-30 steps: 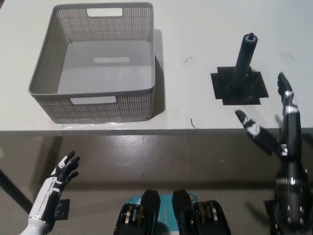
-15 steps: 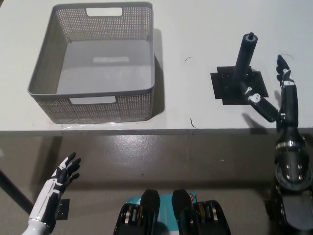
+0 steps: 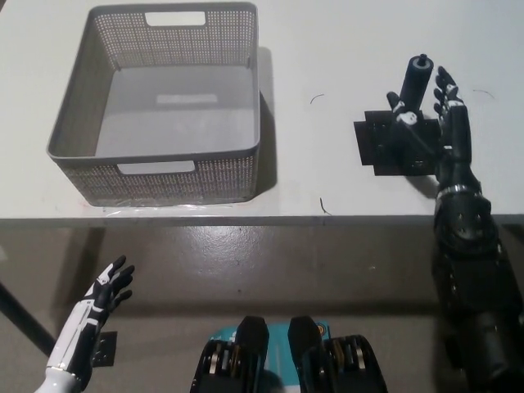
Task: Use the right hand to pick up a electric screw driver and put it into a container on the left side
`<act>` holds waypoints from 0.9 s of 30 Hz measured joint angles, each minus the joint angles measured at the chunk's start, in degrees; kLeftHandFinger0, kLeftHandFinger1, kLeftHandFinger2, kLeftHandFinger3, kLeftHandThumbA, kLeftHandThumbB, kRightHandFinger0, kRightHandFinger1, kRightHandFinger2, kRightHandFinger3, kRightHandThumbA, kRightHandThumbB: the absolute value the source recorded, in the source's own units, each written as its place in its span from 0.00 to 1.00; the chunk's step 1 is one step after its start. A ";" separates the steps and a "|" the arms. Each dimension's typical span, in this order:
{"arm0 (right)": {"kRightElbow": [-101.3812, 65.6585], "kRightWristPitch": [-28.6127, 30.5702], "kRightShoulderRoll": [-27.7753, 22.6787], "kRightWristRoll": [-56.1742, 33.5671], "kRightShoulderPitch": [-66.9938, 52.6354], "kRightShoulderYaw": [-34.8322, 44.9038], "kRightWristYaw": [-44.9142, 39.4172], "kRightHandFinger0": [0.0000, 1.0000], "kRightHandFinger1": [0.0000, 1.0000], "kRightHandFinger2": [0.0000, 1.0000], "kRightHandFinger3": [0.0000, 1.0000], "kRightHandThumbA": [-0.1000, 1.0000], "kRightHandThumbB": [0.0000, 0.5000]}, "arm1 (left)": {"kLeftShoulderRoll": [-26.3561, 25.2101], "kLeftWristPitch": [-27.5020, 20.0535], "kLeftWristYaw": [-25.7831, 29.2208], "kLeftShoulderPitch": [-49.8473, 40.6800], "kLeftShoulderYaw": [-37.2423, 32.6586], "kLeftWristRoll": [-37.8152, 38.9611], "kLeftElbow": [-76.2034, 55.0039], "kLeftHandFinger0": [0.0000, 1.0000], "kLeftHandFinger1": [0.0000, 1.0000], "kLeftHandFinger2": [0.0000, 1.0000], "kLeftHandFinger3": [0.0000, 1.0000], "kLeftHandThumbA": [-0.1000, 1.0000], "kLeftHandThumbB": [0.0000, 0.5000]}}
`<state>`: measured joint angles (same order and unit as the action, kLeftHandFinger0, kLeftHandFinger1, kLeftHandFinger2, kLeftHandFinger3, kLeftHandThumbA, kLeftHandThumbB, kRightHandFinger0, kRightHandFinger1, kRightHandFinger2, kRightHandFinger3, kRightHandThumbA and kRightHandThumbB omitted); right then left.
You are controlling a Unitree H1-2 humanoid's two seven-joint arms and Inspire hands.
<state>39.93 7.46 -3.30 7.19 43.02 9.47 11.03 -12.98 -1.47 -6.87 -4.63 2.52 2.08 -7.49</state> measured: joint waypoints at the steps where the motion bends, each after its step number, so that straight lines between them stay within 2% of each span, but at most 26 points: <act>1: 1.56 -0.03 0.00 -0.24 1.04 -0.02 0.05 1.00 1.00 1.00 1.00 0.90 0.92 | -0.01 -0.01 -0.01 0.14 0.00 0.00 0.07 1.00 1.00 1.00 1.00 1.00 0.56; 3: 3.59 -0.04 -0.01 -0.50 2.35 -0.04 0.13 1.00 1.00 1.00 1.00 0.90 0.93 | -0.06 -0.03 -0.03 0.31 0.00 0.00 0.07 1.00 1.00 1.00 1.00 1.00 0.56; 5: 5.44 -0.04 -0.05 -0.61 3.39 -0.10 0.27 1.00 1.00 1.00 1.00 0.94 0.99 | -0.14 -0.05 -0.06 0.38 -0.01 0.00 0.07 1.00 1.00 1.00 1.00 1.00 0.57; 11: 14.05 0.01 -0.97 -0.86 7.35 -0.21 0.59 1.00 1.00 1.00 1.00 1.00 1.00 | -0.32 -0.32 -0.67 0.36 0.00 0.01 0.46 1.00 1.00 1.00 1.00 1.00 0.57; 16: 20.32 0.12 -2.01 -0.95 10.85 -0.37 1.11 1.00 1.00 1.00 1.00 0.98 0.99 | -0.38 -0.33 -0.84 0.32 0.01 0.02 0.45 1.00 1.00 1.00 1.00 1.00 0.61; 20: 25.31 0.34 -2.87 -1.68 13.59 -0.30 1.57 1.00 1.00 1.00 1.00 0.95 0.91 | -0.49 -0.34 -0.88 0.31 0.13 0.18 0.44 1.00 1.00 1.00 1.00 1.00 0.63; 23: 28.15 0.87 -3.30 -2.18 15.12 -0.25 1.72 1.00 1.00 1.00 1.00 0.93 0.90 | -0.52 -0.34 -0.90 0.25 0.28 0.40 0.44 1.00 1.00 1.00 1.00 1.00 0.66; 27: 32.36 1.31 -3.84 -2.94 17.22 -0.17 1.74 1.00 1.00 1.00 1.00 0.92 0.90 | -0.52 -0.35 -0.96 0.15 0.42 0.82 0.43 1.00 1.00 1.00 1.00 1.00 0.62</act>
<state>72.29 8.77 -7.13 4.25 60.24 9.30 12.77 -13.50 -1.82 -7.82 -4.49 2.95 2.89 -7.05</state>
